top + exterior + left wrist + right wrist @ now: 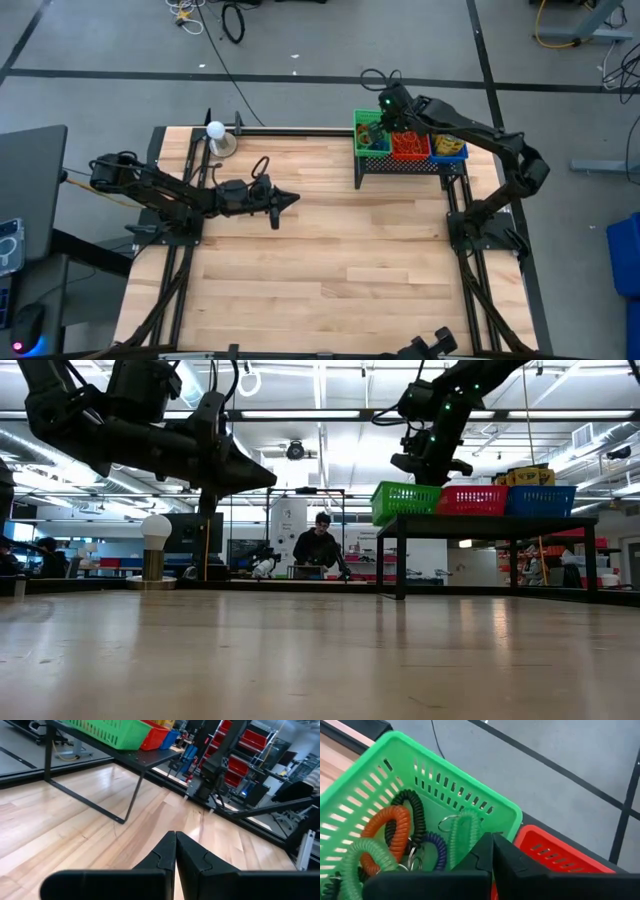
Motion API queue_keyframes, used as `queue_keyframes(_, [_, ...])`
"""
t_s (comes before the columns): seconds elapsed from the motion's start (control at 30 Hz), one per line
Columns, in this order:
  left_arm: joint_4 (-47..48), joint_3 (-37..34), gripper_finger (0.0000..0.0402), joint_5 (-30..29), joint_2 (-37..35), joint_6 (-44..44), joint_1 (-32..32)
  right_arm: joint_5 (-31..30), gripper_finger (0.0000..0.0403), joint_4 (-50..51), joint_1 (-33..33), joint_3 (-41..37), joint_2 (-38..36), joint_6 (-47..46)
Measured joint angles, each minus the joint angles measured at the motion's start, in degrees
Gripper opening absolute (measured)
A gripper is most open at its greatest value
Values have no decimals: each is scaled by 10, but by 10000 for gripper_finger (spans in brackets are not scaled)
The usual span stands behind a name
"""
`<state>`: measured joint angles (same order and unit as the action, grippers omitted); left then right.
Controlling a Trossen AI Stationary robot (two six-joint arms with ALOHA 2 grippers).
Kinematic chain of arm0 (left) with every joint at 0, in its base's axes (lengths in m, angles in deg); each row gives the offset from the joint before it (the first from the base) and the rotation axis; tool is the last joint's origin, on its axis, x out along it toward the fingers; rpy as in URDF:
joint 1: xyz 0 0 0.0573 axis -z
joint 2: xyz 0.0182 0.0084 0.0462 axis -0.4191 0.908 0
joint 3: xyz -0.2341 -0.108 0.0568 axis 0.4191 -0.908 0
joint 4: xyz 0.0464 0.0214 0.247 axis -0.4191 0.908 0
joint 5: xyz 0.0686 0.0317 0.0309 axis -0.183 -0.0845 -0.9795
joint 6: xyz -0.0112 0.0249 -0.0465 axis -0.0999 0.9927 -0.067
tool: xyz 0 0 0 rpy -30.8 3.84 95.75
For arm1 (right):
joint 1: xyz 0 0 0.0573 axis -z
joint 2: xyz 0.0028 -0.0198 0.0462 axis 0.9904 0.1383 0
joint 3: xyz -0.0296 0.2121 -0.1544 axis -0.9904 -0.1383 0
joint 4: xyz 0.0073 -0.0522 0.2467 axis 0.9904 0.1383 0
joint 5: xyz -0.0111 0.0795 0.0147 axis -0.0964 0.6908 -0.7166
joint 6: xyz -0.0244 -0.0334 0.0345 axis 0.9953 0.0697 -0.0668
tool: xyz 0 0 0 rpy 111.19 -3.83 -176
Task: Pick & Place Office Desk Supplies
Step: Adjust the green bin
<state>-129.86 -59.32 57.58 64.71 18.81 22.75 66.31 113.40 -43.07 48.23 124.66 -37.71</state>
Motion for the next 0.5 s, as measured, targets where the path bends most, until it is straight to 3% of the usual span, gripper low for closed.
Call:
queue_keyframes(0.33, [1, 0, 16, -4, 0, 0, 10, -16, 8, -1, 0, 0, -18, -1])
queue_keyframes(0.5, [1, 0, 16, -5, 0, 0, 10, 7, 11, 1, -14, 0, -48, 7])
